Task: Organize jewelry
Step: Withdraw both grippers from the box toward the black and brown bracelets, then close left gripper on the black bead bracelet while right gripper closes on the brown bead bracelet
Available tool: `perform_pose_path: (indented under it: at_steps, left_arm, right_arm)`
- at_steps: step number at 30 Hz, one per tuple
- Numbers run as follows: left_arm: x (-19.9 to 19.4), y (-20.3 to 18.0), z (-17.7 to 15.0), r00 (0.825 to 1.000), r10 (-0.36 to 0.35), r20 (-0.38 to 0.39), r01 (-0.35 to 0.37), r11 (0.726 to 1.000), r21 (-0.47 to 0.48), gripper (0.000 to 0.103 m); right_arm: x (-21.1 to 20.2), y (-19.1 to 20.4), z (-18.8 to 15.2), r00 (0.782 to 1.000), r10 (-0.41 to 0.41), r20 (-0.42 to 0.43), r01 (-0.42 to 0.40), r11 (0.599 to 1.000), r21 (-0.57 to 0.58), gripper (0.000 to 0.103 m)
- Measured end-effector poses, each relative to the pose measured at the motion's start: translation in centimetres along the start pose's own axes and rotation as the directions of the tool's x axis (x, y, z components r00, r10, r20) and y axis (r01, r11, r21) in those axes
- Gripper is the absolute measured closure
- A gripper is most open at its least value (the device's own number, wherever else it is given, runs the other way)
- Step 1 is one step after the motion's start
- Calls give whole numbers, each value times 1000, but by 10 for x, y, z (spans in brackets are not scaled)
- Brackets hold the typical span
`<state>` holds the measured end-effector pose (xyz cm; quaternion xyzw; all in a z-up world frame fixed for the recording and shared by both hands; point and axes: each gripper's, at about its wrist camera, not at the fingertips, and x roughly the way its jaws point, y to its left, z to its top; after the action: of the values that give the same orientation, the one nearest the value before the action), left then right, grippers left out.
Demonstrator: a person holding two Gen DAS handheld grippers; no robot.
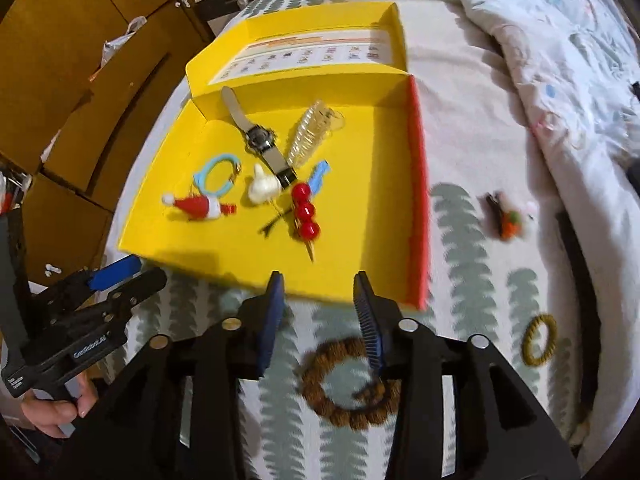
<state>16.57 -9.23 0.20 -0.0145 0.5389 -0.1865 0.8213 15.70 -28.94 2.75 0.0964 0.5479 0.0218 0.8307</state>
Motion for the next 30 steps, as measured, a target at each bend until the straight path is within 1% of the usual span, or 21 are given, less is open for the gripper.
perform_pose_path:
  at_steps: [2,5,6,9,11,14,16,19,22,30]
  left_arm:
    - [-3,-4,-12,1000,16,-2,-16,1000,21,50]
    - [-3,-8,-27,999,48,-8,-48,998,43,42]
    - [-2,-8,-31,998,60,-11,-60,997,47,41]
    - [4,-6,-45,997,75,-34,-74,996,44,40]
    - [9,-6,-54,995,77,-60,-75,996,42,35]
    - [15,-3,-64,993,83,-84,-81,996,33,35]
    - [19,-2,-67,991,92,-95,-90,996,25,34]
    - [23,-2,-71,989,89,-116,-87,996,20,34]
    - [25,-4,-75,989,91,-120,-89,996,26,34]
    - [31,-3,-79,985,99,-144,-97,995,22,34]
  right_arm:
    - [-6,1,-14,1000,-14,-3,14,1000,3,53]
    - [-5,9,-31,999,-30,-23,30,999,-16,46]
    - [-2,12,-34,999,-31,-31,30,999,-24,45]
    - [12,24,-50,995,-48,-86,43,997,-68,45]
    - [25,32,-61,990,-64,-125,53,994,-93,45]
    - [40,38,-71,977,-129,-168,107,985,-132,44]
    - [46,38,-74,974,-133,-183,108,984,-139,44]
    - [53,41,-76,970,-132,-203,102,983,-149,39]
    - [60,44,-75,964,-169,-208,137,978,-159,34]
    - [69,44,-75,965,-147,-218,113,981,-160,33]
